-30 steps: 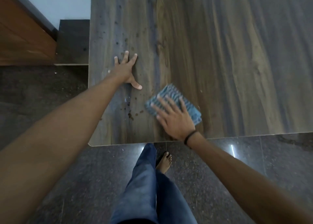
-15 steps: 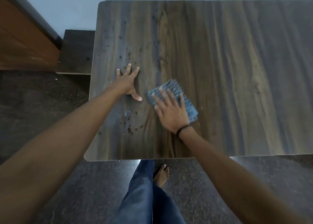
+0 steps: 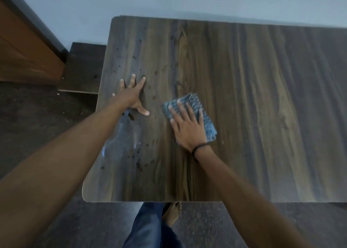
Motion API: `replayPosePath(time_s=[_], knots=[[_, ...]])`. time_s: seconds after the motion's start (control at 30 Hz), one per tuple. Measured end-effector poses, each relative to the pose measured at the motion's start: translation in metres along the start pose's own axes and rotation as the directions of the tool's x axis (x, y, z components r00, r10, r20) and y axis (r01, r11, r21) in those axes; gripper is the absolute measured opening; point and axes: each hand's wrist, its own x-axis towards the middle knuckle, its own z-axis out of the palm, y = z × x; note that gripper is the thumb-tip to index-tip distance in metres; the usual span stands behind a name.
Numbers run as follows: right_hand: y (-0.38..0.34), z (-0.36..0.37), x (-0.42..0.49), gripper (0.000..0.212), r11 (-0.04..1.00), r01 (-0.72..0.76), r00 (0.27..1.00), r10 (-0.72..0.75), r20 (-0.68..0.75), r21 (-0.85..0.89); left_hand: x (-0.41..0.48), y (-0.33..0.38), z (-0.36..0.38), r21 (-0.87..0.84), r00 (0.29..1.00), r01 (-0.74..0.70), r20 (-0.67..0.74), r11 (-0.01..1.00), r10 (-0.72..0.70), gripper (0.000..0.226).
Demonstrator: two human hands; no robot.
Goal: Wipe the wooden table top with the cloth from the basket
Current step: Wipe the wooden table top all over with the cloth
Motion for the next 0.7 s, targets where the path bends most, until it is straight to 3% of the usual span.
replayPosePath(time_s=[0.1, 0.17, 0.27, 0.33, 0.4, 0.5, 0.6, 0.7], knots=[[-0.001, 0.01, -0.052, 0.051, 0.959, 0.269, 0.962, -0.262, 0.076, -0.086, 0.003, 0.006, -0.004, 0.049, 0.999, 0.01, 0.051, 0.999, -0.013, 0.151], [0.017, 0.006, -0.038, 0.051, 0.94, 0.326, 0.941, -0.314, 0.124, -0.096, 0.009, 0.013, -0.011, 0.083, 0.997, 0.01, 0.07, 0.996, -0.016, 0.152], [0.03, -0.01, 0.036, 0.051, 0.982, 0.158, 0.988, -0.157, 0.017, -0.105, 0.026, 0.023, -0.034, 0.094, 0.999, -0.008, 0.043, 0.996, 0.004, 0.152], [0.031, -0.024, 0.087, 0.051, 0.999, -0.005, 1.0, 0.005, 0.013, -0.032, 0.039, 0.03, -0.052, 0.094, 1.0, -0.011, 0.015, 0.996, 0.01, 0.152], [0.024, -0.025, 0.106, 0.053, 0.997, -0.078, 0.997, 0.078, 0.0, 0.004, 0.051, 0.036, -0.07, 0.099, 1.0, -0.014, 0.002, 0.995, 0.014, 0.152], [0.008, -0.015, 0.073, 0.053, 0.997, 0.054, 0.998, -0.055, -0.025, -0.05, 0.071, 0.042, -0.093, 0.077, 0.999, -0.031, -0.007, 0.997, 0.032, 0.15], [0.009, -0.01, 0.044, 0.051, 0.97, 0.234, 0.971, -0.23, 0.066, -0.06, 0.092, 0.042, -0.114, 0.058, 0.998, -0.067, -0.017, 0.996, 0.068, 0.149], [0.022, -0.021, 0.084, 0.05, 0.98, 0.194, 0.98, -0.192, 0.054, -0.048, 0.108, 0.038, -0.123, 0.089, 0.997, -0.068, 0.025, 0.994, 0.066, 0.15]])
